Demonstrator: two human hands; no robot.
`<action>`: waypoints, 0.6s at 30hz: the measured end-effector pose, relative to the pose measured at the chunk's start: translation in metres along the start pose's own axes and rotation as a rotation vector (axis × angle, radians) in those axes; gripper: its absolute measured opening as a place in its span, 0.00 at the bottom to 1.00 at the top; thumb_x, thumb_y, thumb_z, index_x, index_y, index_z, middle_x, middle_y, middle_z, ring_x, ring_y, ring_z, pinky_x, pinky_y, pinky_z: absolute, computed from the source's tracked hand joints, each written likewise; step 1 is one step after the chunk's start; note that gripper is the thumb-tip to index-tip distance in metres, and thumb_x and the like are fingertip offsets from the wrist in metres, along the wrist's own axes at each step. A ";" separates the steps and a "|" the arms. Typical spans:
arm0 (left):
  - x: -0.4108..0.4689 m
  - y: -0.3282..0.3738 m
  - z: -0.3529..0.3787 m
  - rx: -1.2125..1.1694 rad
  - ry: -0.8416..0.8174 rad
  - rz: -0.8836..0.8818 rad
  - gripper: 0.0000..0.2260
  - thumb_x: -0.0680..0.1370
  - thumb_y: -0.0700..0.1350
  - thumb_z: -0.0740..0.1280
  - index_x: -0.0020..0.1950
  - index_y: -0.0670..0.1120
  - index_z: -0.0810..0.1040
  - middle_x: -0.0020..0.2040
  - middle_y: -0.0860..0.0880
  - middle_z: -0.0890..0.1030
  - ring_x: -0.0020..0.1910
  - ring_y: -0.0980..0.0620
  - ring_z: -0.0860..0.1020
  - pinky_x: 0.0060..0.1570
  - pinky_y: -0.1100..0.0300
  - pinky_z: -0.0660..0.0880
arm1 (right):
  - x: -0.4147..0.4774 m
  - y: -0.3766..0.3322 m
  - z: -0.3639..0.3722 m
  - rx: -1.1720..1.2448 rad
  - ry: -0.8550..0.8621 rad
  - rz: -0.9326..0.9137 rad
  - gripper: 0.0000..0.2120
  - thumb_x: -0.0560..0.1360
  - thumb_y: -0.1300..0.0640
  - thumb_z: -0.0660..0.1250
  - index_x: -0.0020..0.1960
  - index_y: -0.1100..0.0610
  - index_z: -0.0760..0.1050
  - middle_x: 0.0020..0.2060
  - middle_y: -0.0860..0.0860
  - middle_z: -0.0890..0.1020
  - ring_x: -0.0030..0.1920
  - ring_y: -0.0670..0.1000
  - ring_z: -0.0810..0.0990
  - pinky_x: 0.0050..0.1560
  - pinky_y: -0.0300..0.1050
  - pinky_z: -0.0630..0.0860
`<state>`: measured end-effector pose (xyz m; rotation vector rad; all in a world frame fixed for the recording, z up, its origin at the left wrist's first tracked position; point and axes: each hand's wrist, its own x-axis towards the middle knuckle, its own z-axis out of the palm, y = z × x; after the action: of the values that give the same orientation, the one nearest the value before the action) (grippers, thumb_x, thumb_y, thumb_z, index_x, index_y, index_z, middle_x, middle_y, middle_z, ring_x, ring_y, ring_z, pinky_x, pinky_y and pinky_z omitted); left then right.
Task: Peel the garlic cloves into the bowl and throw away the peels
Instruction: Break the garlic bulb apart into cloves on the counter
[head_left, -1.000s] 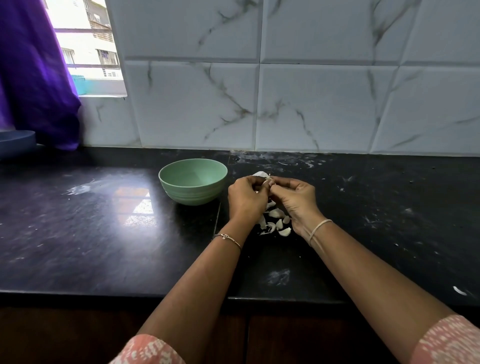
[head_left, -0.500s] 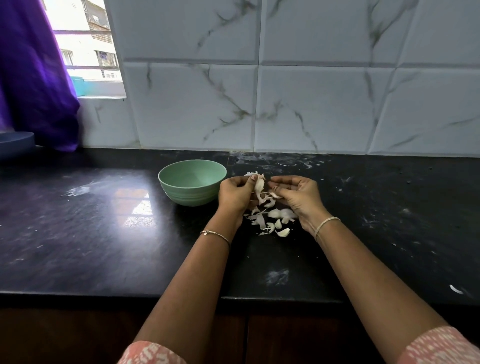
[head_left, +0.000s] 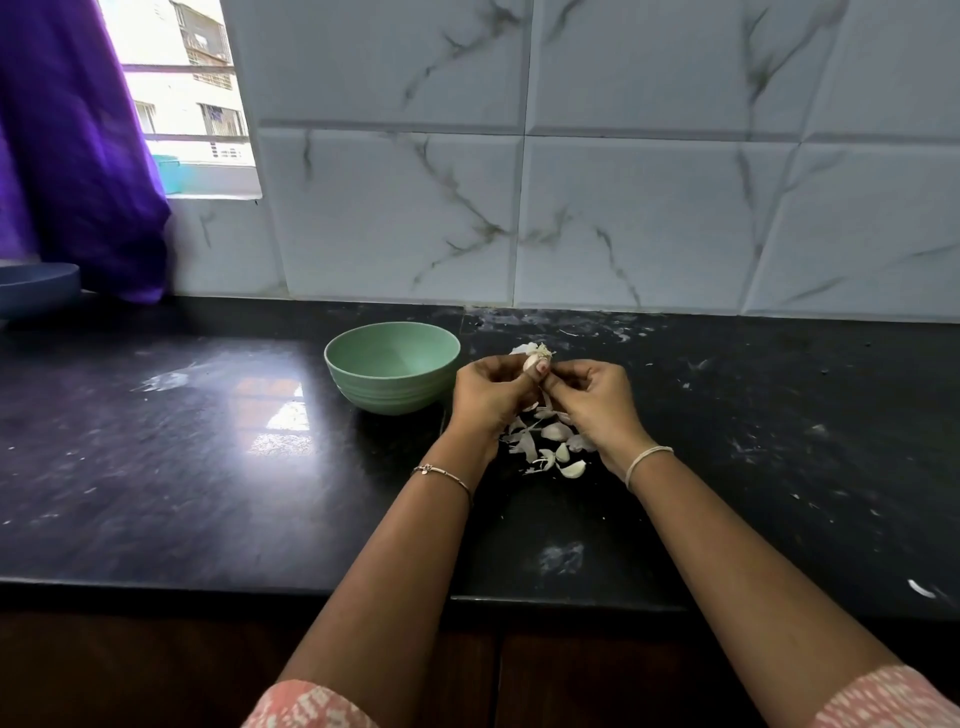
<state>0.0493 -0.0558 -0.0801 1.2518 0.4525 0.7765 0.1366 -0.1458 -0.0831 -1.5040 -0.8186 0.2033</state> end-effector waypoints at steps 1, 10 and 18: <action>0.000 0.000 0.000 0.026 0.004 0.022 0.14 0.73 0.39 0.75 0.55 0.35 0.81 0.45 0.40 0.83 0.41 0.48 0.81 0.45 0.60 0.80 | 0.000 0.001 0.000 0.000 -0.008 -0.002 0.08 0.75 0.59 0.72 0.53 0.61 0.83 0.43 0.55 0.86 0.48 0.57 0.85 0.52 0.52 0.82; -0.001 -0.001 0.007 0.599 0.159 0.226 0.09 0.78 0.46 0.69 0.54 0.43 0.83 0.45 0.48 0.84 0.42 0.53 0.81 0.42 0.67 0.75 | 0.004 0.009 0.001 -0.027 -0.048 -0.007 0.11 0.76 0.60 0.71 0.57 0.62 0.81 0.46 0.57 0.86 0.49 0.54 0.85 0.50 0.44 0.81; 0.000 -0.002 0.003 0.704 0.189 0.294 0.08 0.80 0.41 0.66 0.55 0.43 0.84 0.47 0.45 0.85 0.40 0.56 0.79 0.39 0.72 0.71 | 0.002 0.010 0.002 -0.005 -0.070 0.043 0.11 0.75 0.59 0.71 0.57 0.61 0.81 0.46 0.57 0.86 0.50 0.56 0.85 0.54 0.53 0.81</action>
<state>0.0523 -0.0583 -0.0809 1.9375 0.7443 1.0351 0.1408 -0.1422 -0.0915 -1.5276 -0.8431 0.2875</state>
